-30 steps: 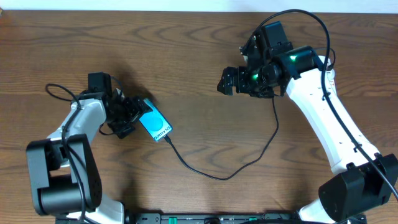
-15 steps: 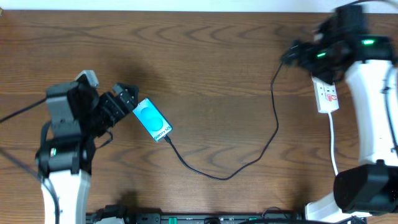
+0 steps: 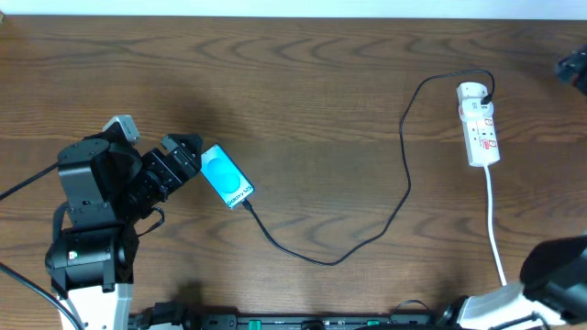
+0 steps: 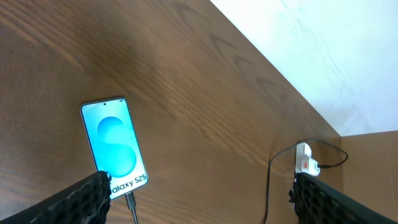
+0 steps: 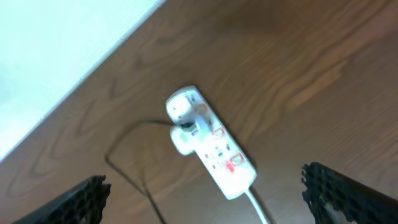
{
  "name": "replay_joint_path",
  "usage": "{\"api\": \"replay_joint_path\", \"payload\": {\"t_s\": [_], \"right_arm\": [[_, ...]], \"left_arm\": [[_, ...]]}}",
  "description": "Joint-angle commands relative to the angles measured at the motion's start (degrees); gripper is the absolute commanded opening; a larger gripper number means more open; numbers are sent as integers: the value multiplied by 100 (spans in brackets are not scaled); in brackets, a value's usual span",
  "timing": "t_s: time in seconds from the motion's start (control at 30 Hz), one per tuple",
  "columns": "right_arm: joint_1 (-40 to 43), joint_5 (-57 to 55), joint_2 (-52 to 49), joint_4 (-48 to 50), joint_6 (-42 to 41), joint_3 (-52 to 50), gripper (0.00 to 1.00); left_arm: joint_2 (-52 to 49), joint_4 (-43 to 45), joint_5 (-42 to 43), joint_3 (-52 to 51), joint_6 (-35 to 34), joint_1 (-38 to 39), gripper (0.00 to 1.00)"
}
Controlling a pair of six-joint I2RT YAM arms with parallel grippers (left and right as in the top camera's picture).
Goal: Plug charger to phone and switch on socket
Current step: 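Move the right gripper over the white power strip's switch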
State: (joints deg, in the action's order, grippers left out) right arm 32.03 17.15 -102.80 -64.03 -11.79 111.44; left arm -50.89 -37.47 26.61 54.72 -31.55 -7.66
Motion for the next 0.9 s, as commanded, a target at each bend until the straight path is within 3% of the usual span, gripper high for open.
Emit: {"api": "replay_joint_path", "payload": {"t_s": [0.0,0.27,0.87], "right_arm": [[212,844,-761,-468,782,625,99],[-105,1239,-2409,-1668,1722,2076,99],[-509,1067,-3399,-1897,2208,2083,99]], "left_arm": [[4,-2,-33,15,-28,-2,93],[4,-131,-33,15,-31,-2,93],[4,-341,-81,15,-26,-2,93]]}}
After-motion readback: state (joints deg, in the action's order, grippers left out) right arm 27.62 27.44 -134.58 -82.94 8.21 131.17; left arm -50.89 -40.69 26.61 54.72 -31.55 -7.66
